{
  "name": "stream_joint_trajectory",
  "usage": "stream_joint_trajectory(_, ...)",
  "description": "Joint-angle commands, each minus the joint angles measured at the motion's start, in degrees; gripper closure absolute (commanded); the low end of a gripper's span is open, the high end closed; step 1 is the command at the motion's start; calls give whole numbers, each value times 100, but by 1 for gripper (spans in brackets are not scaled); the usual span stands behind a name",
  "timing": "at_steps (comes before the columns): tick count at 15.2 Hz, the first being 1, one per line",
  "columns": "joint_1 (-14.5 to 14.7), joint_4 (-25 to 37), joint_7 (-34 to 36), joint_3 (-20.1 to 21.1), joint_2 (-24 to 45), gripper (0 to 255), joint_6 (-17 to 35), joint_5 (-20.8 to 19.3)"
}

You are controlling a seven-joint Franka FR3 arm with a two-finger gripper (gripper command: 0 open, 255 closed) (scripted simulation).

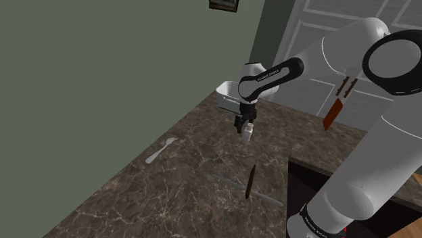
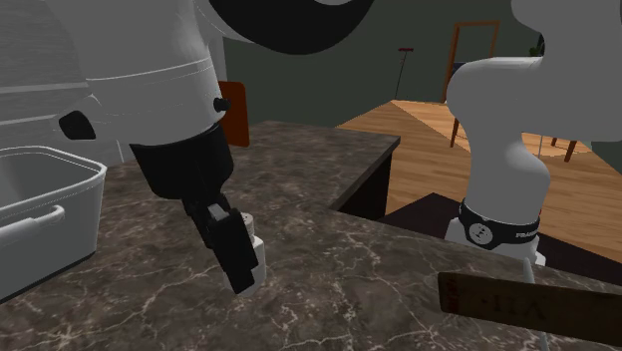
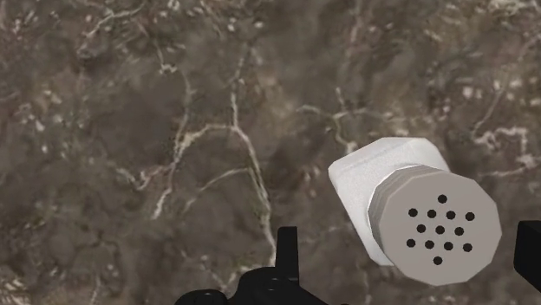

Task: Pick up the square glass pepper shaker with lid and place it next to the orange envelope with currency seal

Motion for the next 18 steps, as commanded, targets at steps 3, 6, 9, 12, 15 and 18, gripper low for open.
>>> stream_joint_trajectory(3,0,0,0,0,0,255,0,0)
stream_joint_trajectory(6,0,1,-1,0,0,255,0,0)
stream_joint_trajectory(9,0,3,-1,0,4,255,0,0)
stream_joint_trajectory(12,1,27,-1,1,-50,255,-76,-3)
stream_joint_trajectory(15,4,120,-5,5,-189,255,-308,-12)
stream_joint_trajectory(18,7,224,-10,9,-319,255,-541,-19)
